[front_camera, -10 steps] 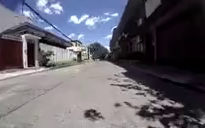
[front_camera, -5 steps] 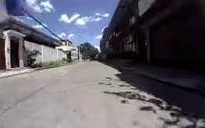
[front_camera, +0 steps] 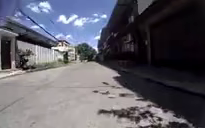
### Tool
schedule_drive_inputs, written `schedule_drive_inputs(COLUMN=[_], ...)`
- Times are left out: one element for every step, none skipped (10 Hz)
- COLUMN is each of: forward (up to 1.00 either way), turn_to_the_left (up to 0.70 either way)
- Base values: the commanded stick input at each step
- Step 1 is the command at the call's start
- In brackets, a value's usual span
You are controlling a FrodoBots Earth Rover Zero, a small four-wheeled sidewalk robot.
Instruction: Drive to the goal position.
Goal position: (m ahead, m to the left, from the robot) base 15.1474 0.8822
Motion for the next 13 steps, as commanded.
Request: schedule_drive_inputs(forward=[1.0,1.0,1.0,1.0,1.0,1.0,1.0,1.0,1.0,1.0,1.0,1.0,1.0], turn_to_the_left=[0.0,0.0,0.0,0.0,0.0,0.0,0.0,0.0,0.0,0.0,0.0,0.0,0.0])
